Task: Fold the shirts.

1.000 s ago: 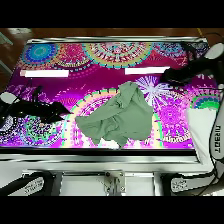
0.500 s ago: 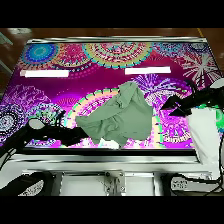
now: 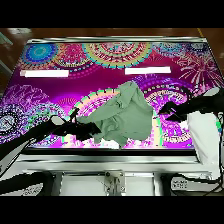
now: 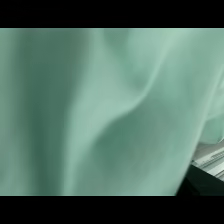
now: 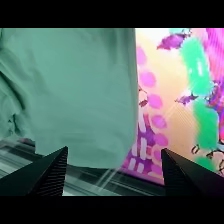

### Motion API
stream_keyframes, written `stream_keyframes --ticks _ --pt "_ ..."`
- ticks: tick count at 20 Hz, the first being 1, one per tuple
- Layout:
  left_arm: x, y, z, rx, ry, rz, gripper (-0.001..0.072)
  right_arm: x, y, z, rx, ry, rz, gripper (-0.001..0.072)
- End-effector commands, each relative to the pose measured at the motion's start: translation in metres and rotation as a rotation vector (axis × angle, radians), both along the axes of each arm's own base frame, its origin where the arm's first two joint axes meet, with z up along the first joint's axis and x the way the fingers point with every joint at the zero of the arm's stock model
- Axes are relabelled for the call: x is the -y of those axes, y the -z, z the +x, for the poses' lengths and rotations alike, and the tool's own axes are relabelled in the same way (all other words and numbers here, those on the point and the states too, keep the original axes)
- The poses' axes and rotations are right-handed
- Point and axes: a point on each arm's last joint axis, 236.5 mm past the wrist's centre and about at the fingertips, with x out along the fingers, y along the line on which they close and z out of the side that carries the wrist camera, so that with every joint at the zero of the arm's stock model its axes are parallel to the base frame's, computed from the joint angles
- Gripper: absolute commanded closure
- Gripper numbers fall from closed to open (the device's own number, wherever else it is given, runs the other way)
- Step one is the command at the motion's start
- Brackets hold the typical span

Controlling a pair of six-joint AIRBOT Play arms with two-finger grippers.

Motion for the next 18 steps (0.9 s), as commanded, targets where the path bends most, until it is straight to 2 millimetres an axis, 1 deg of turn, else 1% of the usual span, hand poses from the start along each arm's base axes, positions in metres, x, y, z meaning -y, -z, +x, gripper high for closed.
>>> stream_keyframes --ticks 1,2,3,5,6,9,11,12,13,14,15,16,17,18 --pt "0.005 0.007 0.011 -0.004 -0.007 0.007 0.0494 -0.008 0.023 -0.025 -0.082 0.001 0.024 0.0016" --pt "0.006 0.005 0.007 0.011 0.035 0.0 0.0607 -0.01 0.03 -0.031 -0.1 0.011 0.028 0.0016" --pt "0.008 0.001 0.0 0.025 0.1 -0.016 0.066 -0.014 0.037 -0.036 -0.113 0.028 0.037 0.0015" --pt "0.01 -0.008 -0.011 0.033 0.184 -0.05 0.0661 -0.022 0.049 -0.04 -0.121 0.069 0.054 0.0015" --pt "0.01 -0.012 -0.013 0.038 0.195 -0.055 0.0661 -0.029 0.055 -0.042 -0.119 0.07 0.048 0.0016" --pt "0.005 -0.024 -0.005 0.088 0.196 -0.056 0.0661 -0.06 0.072 -0.041 -0.094 0.013 0.018 0.0016" --pt "0.002 -0.033 -0.003 0.145 0.24 -0.068 0.0661 -0.073 0.082 -0.035 -0.079 0.012 -0.013 0.0018" --pt "0.0 -0.037 -0.001 0.153 0.233 -0.072 0.0661 -0.079 0.083 -0.031 -0.073 0.028 -0.017 0.002" --pt "-0.004 -0.041 0.004 0.167 0.218 -0.073 0.0661 -0.084 0.082 -0.026 -0.06 0.037 -0.01 0.0139" --pt "-0.008 -0.045 0.009 0.181 0.2 -0.074 0.0661 -0.087 0.08 -0.024 -0.053 0.041 0.0 0.0416" --pt "-0.014 -0.05 0.016 0.195 0.179 -0.075 0.0661 -0.089 0.076 -0.02 -0.05 0.042 0.01 0.0647" --pt "-0.019 -0.058 0.022 0.224 0.182 -0.082 0.0661 -0.093 0.067 -0.017 -0.036 0.023 0.032 0.0659" --pt "-0.024 -0.072 0.028 0.277 0.216 -0.096 0.0662 -0.095 0.052 -0.011 0.005 -0.017 0.044 0.066" --pt "-0.027 -0.089 0.032 0.326 0.248 -0.115 0.0663 -0.096 0.031 -0.002 0.068 -0.057 0.052 0.066"
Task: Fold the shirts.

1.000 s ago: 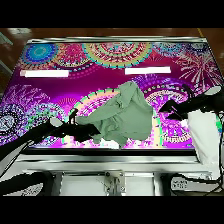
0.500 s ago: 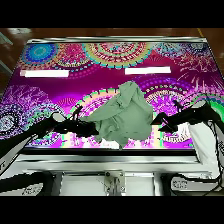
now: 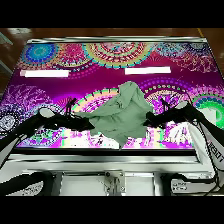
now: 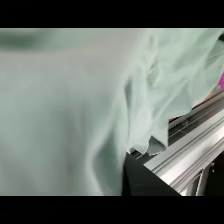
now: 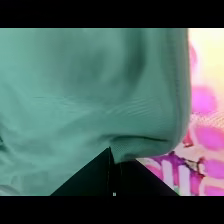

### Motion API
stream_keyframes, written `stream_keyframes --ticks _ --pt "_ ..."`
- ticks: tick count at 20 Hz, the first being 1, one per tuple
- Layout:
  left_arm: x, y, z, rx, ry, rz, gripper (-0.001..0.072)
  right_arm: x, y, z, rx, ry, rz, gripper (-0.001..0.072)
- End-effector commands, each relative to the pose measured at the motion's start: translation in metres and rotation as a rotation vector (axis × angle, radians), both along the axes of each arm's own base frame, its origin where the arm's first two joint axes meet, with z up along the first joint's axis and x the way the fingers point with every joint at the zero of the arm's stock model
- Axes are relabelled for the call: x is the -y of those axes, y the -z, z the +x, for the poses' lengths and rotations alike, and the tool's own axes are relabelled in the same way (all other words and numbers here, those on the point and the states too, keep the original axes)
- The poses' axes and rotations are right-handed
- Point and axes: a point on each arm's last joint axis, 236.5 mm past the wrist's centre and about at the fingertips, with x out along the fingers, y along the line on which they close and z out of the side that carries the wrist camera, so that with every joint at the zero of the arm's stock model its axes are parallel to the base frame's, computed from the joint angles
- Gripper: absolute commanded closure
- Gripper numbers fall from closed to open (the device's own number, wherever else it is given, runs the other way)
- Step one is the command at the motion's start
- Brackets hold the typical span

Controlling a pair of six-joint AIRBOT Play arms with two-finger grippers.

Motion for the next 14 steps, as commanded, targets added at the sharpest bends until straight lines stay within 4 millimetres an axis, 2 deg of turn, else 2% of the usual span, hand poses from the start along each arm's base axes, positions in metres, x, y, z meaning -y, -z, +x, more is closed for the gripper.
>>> stream_keyframes --ticks 1,2,3,5,6,7,8,10,11,12,13,14 --pt "-0.014 -0.051 0.017 0.147 0.066 -0.051 0.0663 -0.012 -0.062 0.027 0.184 -0.104 0.04 0.066" --pt "-0.02 -0.082 0.027 0.224 0.071 -0.061 0.0663 -0.015 -0.102 0.041 0.32 -0.163 0.042 0.066" --pt "-0.025 -0.117 0.036 0.32 0.077 -0.062 0.0663 -0.019 -0.155 0.055 0.49 -0.222 0.043 0.066" --pt "-0.033 -0.211 0.048 0.579 0.079 -0.055 0.0662 -0.021 -0.278 0.07 0.833 -0.245 -0.003 0.066" --pt "-0.037 -0.266 0.046 0.727 0.069 -0.056 0.0662 -0.019 -0.344 0.068 1.012 -0.228 -0.043 0.066" --pt "-0.041 -0.32 0.038 0.86 0.054 -0.058 0.0662 -0.016 -0.418 0.058 1.215 -0.183 -0.088 0.066" --pt "-0.046 -0.375 0.022 0.994 0.032 -0.062 0.0662 -0.01 -0.489 0.039 1.408 -0.115 -0.123 0.066" --pt "-0.058 -0.46 -0.016 1.222 -0.021 -0.021 0.0662 0.002 -0.595 -0.017 1.711 0.017 -0.175 0.066" --pt "-0.069 -0.487 -0.032 1.294 -0.059 0.027 0.0662 0.007 -0.627 -0.045 1.807 0.058 -0.196 0.066" --pt "-0.085 -0.506 -0.044 1.331 -0.129 0.085 0.0662 0.01 -0.647 -0.071 1.868 0.085 -0.214 0.066" --pt "-0.101 -0.516 -0.051 1.33 -0.212 0.126 0.0662 0.012 -0.656 -0.089 1.89 0.108 -0.22 0.066" --pt "-0.116 -0.516 -0.055 1.294 -0.296 0.151 0.0661 0.013 -0.659 -0.101 1.884 0.134 -0.204 0.066"
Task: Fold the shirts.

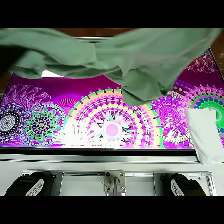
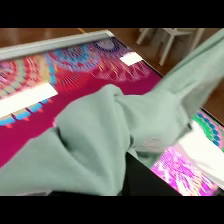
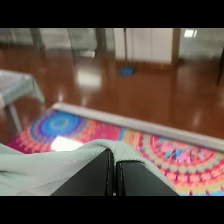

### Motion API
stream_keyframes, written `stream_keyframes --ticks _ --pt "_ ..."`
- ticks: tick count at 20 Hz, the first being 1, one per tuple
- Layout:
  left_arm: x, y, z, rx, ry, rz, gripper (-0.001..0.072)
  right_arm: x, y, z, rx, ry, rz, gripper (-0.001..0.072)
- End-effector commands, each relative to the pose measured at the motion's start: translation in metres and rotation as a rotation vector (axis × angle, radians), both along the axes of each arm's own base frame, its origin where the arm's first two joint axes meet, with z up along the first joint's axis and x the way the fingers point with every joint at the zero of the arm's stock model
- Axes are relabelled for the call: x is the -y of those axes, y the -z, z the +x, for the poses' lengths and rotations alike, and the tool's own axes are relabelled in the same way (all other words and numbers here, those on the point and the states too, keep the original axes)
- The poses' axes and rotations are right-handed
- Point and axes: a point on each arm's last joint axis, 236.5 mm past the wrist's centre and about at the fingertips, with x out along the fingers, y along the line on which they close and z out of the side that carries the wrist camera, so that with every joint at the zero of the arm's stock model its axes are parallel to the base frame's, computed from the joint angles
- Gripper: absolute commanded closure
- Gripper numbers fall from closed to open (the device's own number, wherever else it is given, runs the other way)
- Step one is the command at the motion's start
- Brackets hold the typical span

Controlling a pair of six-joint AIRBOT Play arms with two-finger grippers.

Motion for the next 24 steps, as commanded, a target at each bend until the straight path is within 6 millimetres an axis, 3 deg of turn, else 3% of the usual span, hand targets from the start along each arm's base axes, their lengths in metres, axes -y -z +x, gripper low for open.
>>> stream_keyframes --ticks 1,3,5,9,11,14,16,19,20,22,24 --pt "-0.052 -0.04 -0.037 0.037 -0.262 -0.029 0.0662 0.011 -0.061 -0.077 0.17 0.068 0.074 0.066" --pt "-0.055 0.008 -0.044 -0.154 -0.265 0.052 0.0661 0.005 -0.035 -0.077 0.054 0.048 0.05 0.066" --pt "-0.054 0.067 -0.049 -0.369 -0.231 0.141 0.0661 0.004 0.008 -0.068 -0.112 0.045 -0.025 0.066" --pt "-0.055 0.191 -0.063 -0.79 -0.175 0.253 0.0662 0.015 0.121 -0.054 -0.592 0.048 -0.132 0.0659" --pt "-0.054 0.241 -0.054 -0.898 -0.182 0.24 0.0661 0.015 0.174 -0.041 -0.802 0.04 -0.098 0.066" --pt "-0.037 0.299 -0.029 -0.988 -0.18 0.119 0.0661 0.019 0.249 0.013 -0.933 0.06 -0.029 0.066" --pt "-0.03 0.322 -0.004 -1.002 -0.211 0.028 0.0661 0.014 0.283 0.068 -0.901 0.059 0.072 0.066" --pt "-0.041 0.349 0.054 -0.958 -0.327 -0.047 0.066 0.001 0.329 0.151 -0.826 0.085 0.135 0.066" --pt "-0.046 0.358 0.075 -0.938 -0.37 -0.071 0.066 -0.01 0.353 0.172 -0.832 0.094 0.137 0.0659" --pt "-0.059 0.383 0.115 -0.91 -0.46 -0.11 0.0661 -0.026 0.402 0.204 -0.837 0.119 0.112 0.0659" --pt "-0.064 0.415 0.142 -0.939 -0.523 -0.163 0.0657 -0.028 0.441 0.227 -0.845 0.17 0.122 0.0659"
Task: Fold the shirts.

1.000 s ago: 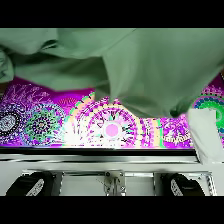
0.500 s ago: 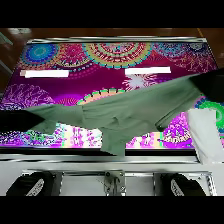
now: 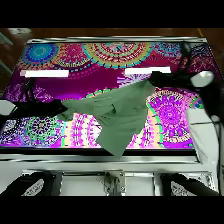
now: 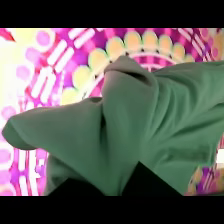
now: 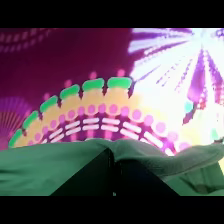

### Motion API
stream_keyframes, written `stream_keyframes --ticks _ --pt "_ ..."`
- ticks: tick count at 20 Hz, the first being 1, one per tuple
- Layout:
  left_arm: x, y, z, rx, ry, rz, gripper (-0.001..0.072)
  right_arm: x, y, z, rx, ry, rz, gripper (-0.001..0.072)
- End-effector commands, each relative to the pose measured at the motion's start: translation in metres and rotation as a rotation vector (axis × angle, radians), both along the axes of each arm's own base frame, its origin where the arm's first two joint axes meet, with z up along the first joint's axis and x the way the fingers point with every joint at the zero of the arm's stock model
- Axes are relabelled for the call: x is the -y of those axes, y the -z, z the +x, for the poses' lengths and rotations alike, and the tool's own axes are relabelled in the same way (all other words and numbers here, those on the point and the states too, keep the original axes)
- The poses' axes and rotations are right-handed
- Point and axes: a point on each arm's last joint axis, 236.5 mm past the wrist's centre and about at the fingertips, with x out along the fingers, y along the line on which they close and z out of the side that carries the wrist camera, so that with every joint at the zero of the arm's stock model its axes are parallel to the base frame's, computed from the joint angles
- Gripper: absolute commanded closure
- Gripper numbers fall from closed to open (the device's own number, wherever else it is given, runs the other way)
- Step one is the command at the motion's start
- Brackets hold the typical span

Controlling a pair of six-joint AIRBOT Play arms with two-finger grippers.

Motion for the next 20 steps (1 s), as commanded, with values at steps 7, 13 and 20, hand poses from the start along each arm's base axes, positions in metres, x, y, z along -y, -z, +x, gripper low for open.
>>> stream_keyframes --ticks 7,13,20 --pt "-0.032 0.087 0.049 -0.122 -0.118 -0.025 0.0076 -0.001 0.081 0.033 -0.039 -0.029 -0.101 0.0018" --pt "-0.021 0.07 -0.02 -0.337 0.147 -0.1 0.0059 0.111 0.092 -0.082 -0.455 -0.127 -0.292 0.002" --pt "0.094 0.126 -0.028 -0.355 0.185 -0.18 0.0046 0.086 0.131 -0.122 -0.61 -0.047 0.075 0.002"
